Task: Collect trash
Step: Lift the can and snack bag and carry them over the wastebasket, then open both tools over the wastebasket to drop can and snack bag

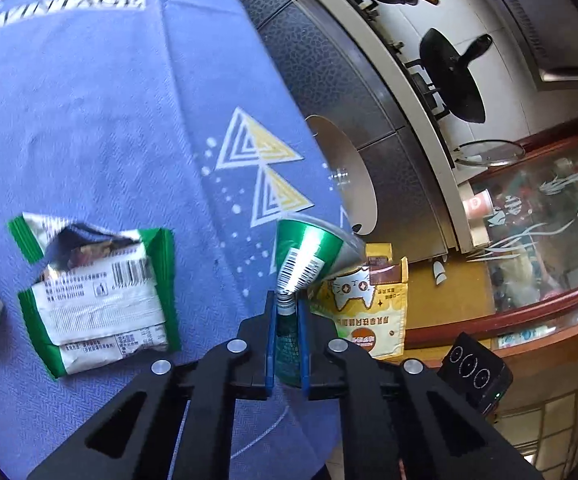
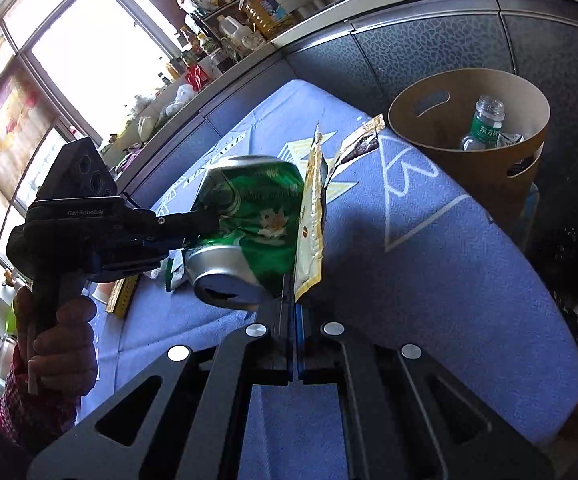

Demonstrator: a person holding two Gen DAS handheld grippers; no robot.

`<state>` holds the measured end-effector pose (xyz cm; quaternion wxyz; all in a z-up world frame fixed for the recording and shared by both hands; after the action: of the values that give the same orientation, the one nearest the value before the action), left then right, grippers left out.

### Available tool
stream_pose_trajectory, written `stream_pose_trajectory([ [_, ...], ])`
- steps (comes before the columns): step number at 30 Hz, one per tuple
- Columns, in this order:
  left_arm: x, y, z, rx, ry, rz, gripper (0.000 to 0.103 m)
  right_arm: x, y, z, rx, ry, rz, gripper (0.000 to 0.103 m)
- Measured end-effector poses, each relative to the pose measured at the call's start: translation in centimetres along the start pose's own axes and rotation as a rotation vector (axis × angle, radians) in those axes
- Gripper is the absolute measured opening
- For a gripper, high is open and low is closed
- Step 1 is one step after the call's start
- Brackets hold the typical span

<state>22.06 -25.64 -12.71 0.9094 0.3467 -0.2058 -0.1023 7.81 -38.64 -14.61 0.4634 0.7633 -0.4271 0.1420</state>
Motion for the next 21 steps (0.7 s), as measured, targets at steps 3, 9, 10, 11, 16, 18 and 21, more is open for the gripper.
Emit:
stream_pose_trajectory([
  [3, 0.8, 0.2, 1.8, -0.023, -0.042, 0.003, 0.009, 1.2, 0.9, 0.5, -0.009, 0.004, 0.037, 0.001],
  [9, 3.9, -0.8, 5.9, -0.052, -0.117, 0.014, 0.009, 4.9, 2.6, 2.6, -0.057, -0.003, 0.126, 0.001],
  [10, 4.6, -1.1, 6.7, -0.05, -0.138, 0.017, 0.009, 5.7, 2.9, 3.1, -0.067, -0.002, 0.143, 0.001],
  [11, 5.3, -1.6, 7.6, -0.046, -0.16, 0.018, 0.009, 6.6, 3.0, 3.6, -0.069, 0.001, 0.157, 0.001],
  [16, 9.1, -4.9, 11.3, -0.018, -0.236, 0.017, 0.009, 10.3, 3.2, 6.8, -0.119, -0.016, 0.201, 0.001],
  [18, 10.7, -6.6, 12.5, 0.012, -0.272, 0.024, 0.009, 11.3, 2.9, 8.2, -0.136, -0.035, 0.204, 0.001],
  [21, 12.5, -9.0, 13.5, 0.054, -0.313, 0.025, 0.009, 12.2, 2.1, 10.0, -0.164, -0.05, 0.2, 0.001],
])
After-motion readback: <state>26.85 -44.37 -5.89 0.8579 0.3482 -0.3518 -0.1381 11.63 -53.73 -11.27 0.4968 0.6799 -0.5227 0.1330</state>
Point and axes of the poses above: each gripper's, at about its wrist camera, not at the fingertips, and y roughly against the way its jaws point, z to its right, x to its top, the point moved 6 cm from there along -y, roughly the way its jaws point
